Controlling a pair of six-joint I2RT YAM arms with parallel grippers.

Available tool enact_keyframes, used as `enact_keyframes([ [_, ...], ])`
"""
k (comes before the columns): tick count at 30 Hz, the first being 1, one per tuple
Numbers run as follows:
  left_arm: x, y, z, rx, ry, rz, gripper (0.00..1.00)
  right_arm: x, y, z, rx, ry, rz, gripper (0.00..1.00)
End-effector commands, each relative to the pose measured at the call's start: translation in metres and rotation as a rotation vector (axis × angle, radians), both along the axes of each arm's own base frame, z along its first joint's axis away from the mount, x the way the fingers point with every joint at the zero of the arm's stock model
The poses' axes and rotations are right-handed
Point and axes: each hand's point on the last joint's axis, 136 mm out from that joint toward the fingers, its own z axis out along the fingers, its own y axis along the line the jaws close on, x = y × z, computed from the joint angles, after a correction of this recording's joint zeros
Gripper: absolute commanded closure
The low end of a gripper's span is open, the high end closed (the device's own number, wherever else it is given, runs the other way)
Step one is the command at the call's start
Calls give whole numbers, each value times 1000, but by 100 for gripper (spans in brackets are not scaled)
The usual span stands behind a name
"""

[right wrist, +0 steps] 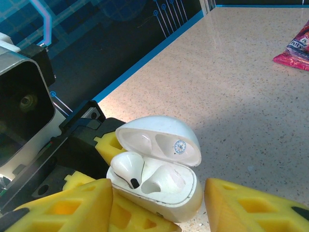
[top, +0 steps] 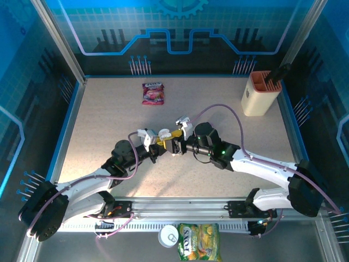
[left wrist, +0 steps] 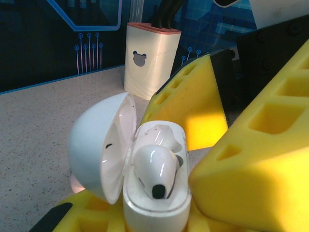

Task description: Insert the wireless bluetooth earbuds into the charging case

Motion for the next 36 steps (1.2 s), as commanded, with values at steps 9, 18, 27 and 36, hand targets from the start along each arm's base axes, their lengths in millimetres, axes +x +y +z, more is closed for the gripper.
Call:
enact_keyframes([
  [9,2,17,-6,28,-68,56,93,12,-53,12,89,-7,-190,41],
  [18,-4,43,-36,-3,-18,171,94,31,-75,-63,-371,194,-285,42],
  [27,30,107,-58,-1,125,475,96,22,-53,-119,-840,360,-72,44],
  [36,51,156,-57,-160,208,636,97,22,-44,-146,-1304,346,44,45],
])
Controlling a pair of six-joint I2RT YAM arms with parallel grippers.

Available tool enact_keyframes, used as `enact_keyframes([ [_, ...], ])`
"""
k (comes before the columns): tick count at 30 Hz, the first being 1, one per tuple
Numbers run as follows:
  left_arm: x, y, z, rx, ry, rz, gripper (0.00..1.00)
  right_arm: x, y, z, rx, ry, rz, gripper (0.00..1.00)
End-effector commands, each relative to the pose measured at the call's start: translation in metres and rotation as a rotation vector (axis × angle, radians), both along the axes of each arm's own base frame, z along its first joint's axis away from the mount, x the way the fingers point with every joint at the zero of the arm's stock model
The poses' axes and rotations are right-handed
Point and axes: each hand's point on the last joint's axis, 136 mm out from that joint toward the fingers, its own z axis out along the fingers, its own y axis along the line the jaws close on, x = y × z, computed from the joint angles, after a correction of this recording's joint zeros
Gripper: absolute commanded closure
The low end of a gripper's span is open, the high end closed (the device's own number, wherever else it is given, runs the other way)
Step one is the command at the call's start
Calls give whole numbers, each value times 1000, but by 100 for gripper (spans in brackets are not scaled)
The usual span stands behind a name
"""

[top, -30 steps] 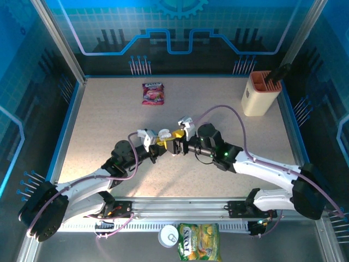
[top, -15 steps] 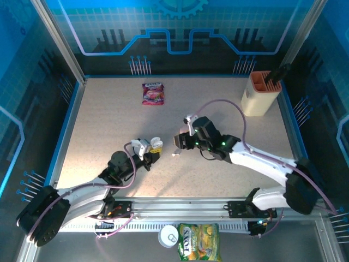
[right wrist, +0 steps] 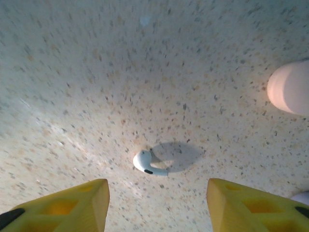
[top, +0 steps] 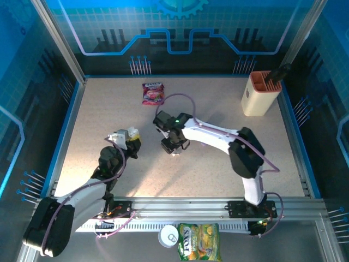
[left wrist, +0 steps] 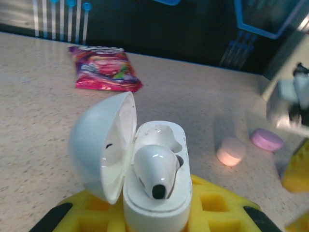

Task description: Insert the wireless bluetooth earbuds into the charging case

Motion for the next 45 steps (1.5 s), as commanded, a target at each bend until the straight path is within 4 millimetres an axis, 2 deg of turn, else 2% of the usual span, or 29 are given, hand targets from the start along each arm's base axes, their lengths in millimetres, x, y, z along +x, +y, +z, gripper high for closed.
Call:
enact_keyframes([
  [1,6,6,12,-81,-27,20,97,-18,-28,-7,-253,69,92,45],
  [5,8,11,13,-93,-31,40,97,-22,-24,-16,-313,117,153,48],
  [9,7,13,14,-101,-31,49,96,-25,-19,-24,-345,143,189,56],
  [17,7,14,15,-102,-35,53,96,-25,-6,-35,-358,173,222,58],
  [18,7,14,16,-101,-39,52,96,-26,-8,-45,-377,195,224,58],
  [23,7,14,16,-99,-36,50,96,-28,-5,-55,-382,230,228,60],
  [30,7,10,17,-95,-41,26,95,-27,-5,-66,-394,255,222,67],
  [37,7,1,18,-91,-41,-23,95,-24,-9,-73,-403,258,200,69],
  [39,7,-2,19,-93,-42,-42,95,-21,-9,-74,-400,250,186,74],
  [45,7,-10,19,-113,-51,-91,95,-16,-10,-65,-364,213,155,79],
])
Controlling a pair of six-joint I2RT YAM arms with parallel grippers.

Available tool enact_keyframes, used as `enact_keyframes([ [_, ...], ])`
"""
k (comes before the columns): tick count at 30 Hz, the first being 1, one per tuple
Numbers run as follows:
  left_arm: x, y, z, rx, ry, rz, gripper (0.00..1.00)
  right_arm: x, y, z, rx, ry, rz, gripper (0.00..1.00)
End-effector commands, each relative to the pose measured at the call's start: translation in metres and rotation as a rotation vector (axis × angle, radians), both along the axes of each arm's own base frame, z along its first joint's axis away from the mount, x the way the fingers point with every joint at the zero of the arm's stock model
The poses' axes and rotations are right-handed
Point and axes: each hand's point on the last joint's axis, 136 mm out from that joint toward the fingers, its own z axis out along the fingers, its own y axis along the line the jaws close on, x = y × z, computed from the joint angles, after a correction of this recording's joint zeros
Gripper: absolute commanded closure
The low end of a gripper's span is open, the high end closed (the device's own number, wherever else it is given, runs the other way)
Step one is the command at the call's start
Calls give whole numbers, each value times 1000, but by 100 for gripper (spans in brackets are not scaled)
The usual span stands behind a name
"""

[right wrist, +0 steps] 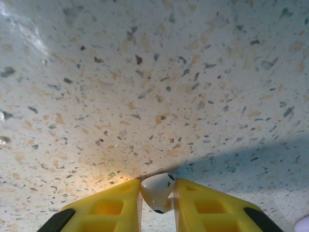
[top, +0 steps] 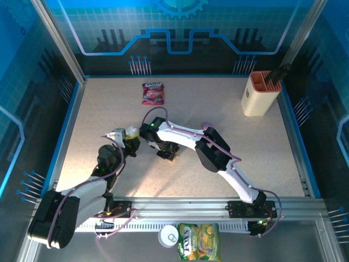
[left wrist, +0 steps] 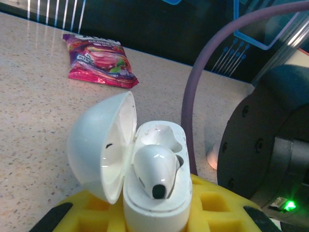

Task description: Insert the wireless bluetooth earbuds into the charging case

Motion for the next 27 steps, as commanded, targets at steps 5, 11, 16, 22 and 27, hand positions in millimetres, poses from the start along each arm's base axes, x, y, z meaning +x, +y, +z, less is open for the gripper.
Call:
enact_keyframes([
  [5,3,-9,25,-21,-94,-60,95,13,0,25,174,-91,-106,79],
  [11,2,-17,28,-23,-101,-107,94,11,-9,43,314,-122,-210,81],
  [16,2,-22,32,-29,-115,-135,94,-9,-43,33,259,-96,-303,80],
  [22,1,-28,35,-20,-128,-171,94,-52,-81,17,192,-38,-404,80],
  [27,-1,-30,36,-15,-135,-190,93,-69,-95,6,152,-4,-431,79],
])
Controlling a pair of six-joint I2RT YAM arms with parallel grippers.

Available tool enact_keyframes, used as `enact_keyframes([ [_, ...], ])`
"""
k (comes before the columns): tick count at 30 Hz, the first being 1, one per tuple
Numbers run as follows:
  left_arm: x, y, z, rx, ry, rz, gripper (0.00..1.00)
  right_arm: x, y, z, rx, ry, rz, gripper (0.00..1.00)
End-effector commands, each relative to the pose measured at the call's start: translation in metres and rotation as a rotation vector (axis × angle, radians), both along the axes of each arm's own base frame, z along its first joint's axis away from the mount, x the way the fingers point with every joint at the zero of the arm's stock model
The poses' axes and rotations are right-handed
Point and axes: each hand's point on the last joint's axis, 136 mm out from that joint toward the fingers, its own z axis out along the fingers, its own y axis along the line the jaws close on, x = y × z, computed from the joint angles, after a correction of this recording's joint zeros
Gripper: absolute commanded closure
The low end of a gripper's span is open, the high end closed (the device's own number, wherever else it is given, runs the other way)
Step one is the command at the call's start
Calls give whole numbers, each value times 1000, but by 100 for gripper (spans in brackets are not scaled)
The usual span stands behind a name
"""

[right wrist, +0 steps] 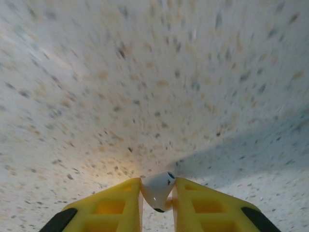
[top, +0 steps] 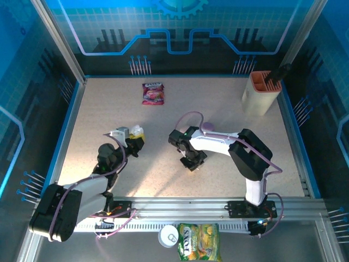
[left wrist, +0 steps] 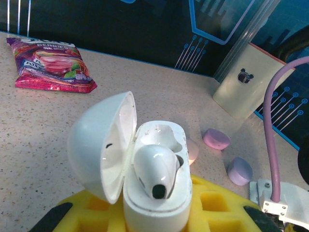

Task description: Insert the wireless bluetooth earbuds into the charging case

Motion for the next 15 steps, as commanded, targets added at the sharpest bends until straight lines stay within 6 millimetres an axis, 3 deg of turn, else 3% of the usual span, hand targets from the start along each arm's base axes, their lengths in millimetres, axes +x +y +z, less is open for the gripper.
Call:
enact_keyframes([
  [1,3,-5,20,9,-80,-35,93,-6,2,6,21,-2,-45,77],
  [7,2,-5,20,11,-83,-35,91,3,-1,22,-31,-29,-14,62],
  [15,0,-4,20,18,-86,-29,91,2,0,21,-129,8,48,58],
])
